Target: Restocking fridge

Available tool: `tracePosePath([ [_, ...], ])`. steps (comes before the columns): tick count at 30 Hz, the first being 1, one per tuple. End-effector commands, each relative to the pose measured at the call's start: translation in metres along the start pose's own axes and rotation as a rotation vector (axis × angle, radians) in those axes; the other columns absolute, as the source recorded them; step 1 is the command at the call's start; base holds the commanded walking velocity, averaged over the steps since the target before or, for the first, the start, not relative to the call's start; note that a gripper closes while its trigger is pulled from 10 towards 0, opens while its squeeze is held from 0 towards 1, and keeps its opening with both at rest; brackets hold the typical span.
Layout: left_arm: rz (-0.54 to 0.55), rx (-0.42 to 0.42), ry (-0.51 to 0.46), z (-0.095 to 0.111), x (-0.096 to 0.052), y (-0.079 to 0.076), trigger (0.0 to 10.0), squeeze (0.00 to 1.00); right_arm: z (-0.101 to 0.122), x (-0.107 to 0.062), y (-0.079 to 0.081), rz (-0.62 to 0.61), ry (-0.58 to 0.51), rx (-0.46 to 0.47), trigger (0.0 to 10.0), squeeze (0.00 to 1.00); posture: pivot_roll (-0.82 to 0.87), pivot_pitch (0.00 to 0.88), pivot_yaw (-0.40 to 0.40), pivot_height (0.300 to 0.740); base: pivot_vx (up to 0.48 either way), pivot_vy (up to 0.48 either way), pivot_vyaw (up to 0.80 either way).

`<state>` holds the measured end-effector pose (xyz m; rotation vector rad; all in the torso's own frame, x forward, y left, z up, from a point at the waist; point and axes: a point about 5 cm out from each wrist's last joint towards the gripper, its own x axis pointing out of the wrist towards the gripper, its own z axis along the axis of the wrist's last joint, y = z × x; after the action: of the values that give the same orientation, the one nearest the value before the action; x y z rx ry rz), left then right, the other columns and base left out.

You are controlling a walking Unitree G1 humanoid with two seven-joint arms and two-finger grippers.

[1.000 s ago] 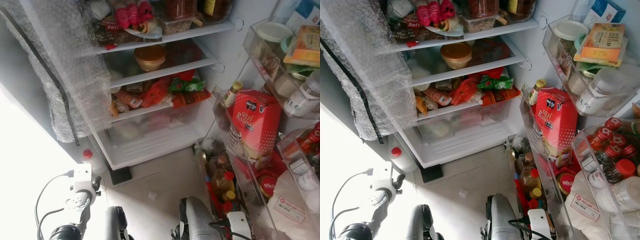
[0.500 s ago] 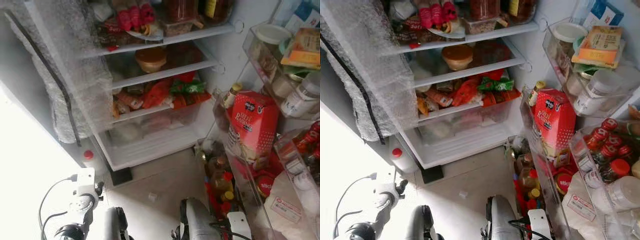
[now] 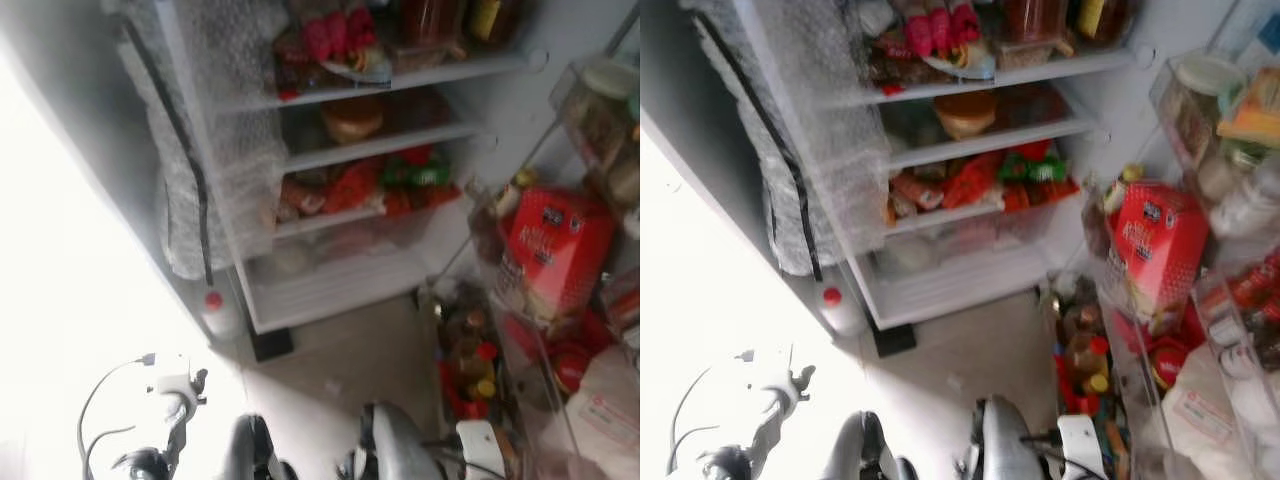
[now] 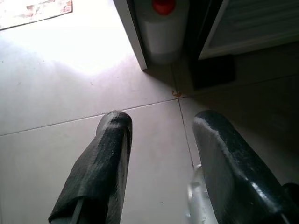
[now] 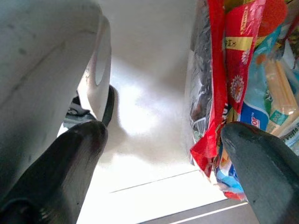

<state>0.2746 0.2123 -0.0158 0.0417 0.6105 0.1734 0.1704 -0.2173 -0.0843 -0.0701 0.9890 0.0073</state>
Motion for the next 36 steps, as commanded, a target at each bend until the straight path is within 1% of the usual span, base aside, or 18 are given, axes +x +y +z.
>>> tracePosePath([
  [1, 0.005, 0.01, 0.034, -0.011, -0.002, 0.004, 10.0, 0.0, -0.007, 0.0, 0.007, 0.025, 0.014, 0.011, 10.0, 0.0, -0.09, 0.175, -0.023, 0.618, 0.0, 0.356, 0.0],
  [13, -0.007, 0.022, 0.045, -0.015, -0.003, 0.001, 10.0, 0.0, -0.007, 0.0, 0.008, 0.025, 0.013, 0.014, 10.0, 0.0, -0.1, 0.168, -0.016, 0.618, 0.0, 0.353, 0.0],
  [28, 0.002, 0.038, 0.065, -0.019, -0.003, 0.008, 10.0, 0.0, -0.006, 0.0, 0.012, 0.025, 0.009, 0.027, 10.0, 0.0, -0.11, 0.144, 0.016, 0.618, 0.0, 0.356, 0.0],
  [36, 0.003, 0.057, 0.081, -0.021, -0.004, 0.012, 10.0, 0.0, -0.006, 0.001, 0.015, 0.026, 0.007, 0.041, 10.0, 0.0, -0.12, 0.116, 0.044, 0.618, 0.0, 0.368, 0.0],
])
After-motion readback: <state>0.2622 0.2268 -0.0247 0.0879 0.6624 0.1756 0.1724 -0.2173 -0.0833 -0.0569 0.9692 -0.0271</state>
